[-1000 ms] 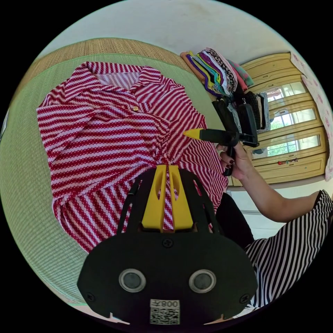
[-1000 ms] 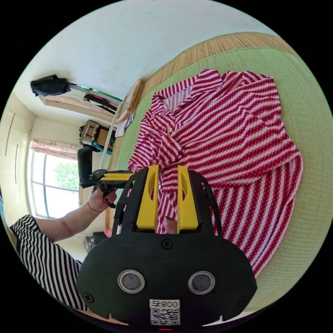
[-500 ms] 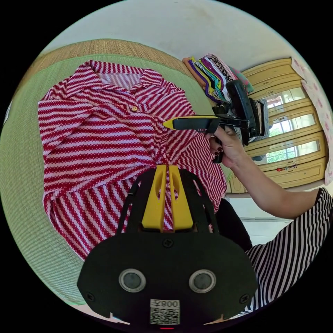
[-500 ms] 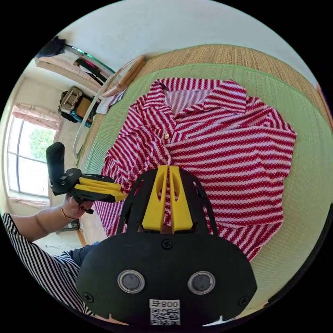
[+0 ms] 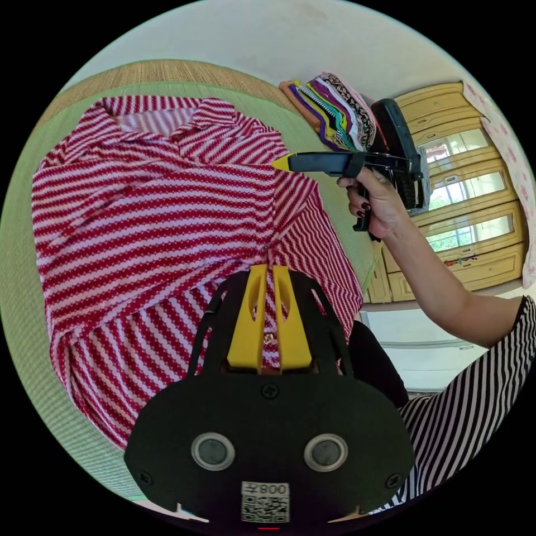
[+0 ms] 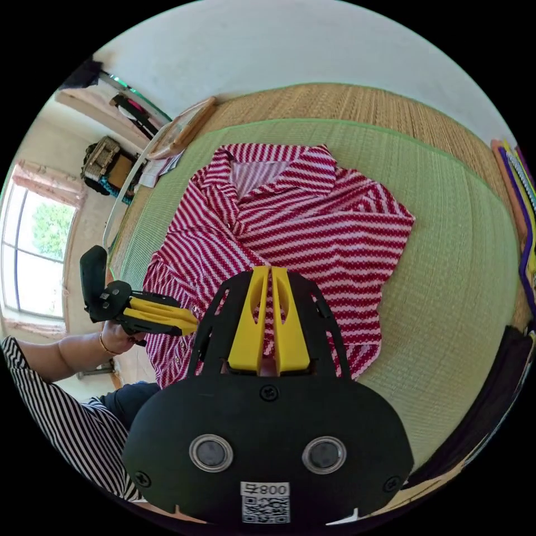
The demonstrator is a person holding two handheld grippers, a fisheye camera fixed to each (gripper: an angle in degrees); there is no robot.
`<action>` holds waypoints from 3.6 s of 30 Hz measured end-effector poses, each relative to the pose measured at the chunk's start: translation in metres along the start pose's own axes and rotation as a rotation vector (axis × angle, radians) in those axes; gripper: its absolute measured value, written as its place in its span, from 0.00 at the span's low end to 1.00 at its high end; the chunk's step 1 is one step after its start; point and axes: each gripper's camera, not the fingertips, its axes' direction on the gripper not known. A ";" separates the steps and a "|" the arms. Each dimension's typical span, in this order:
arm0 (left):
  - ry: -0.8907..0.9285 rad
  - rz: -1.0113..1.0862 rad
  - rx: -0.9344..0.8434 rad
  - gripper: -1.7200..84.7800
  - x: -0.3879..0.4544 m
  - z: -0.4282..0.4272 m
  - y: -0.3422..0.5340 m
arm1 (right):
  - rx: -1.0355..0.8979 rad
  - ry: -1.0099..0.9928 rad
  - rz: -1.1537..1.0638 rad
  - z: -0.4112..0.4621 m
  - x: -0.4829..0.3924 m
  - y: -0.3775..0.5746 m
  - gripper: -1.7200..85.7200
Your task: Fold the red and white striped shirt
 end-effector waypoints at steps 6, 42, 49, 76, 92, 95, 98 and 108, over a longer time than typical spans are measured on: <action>-0.022 0.011 0.019 0.07 -0.020 -0.021 0.013 | 0.070 -0.029 0.105 -0.010 0.023 0.022 0.04; -0.171 -0.164 0.070 0.06 -0.132 -0.104 -0.020 | 0.026 -0.027 -0.069 -0.022 -0.013 0.030 0.02; -0.150 -0.182 0.173 0.06 -0.132 -0.141 -0.029 | 0.033 -0.128 -0.019 -0.022 0.008 0.034 0.02; -0.364 -0.326 0.324 0.02 -0.143 -0.240 -0.099 | 0.182 0.046 0.164 -0.087 0.047 0.032 0.02; -0.468 -0.427 0.340 0.02 -0.143 -0.267 -0.106 | 0.174 0.089 0.251 -0.080 0.079 0.005 0.02; -0.412 -0.441 0.364 0.02 -0.137 -0.274 -0.099 | 0.178 0.081 0.258 -0.083 0.077 0.007 0.02; -0.396 -0.387 0.407 0.02 -0.120 -0.285 -0.098 | 0.228 0.093 0.228 -0.097 0.070 0.007 0.02; -0.404 -0.443 0.370 0.02 -0.128 -0.290 -0.099 | 0.150 0.142 0.232 -0.081 0.094 -0.035 0.02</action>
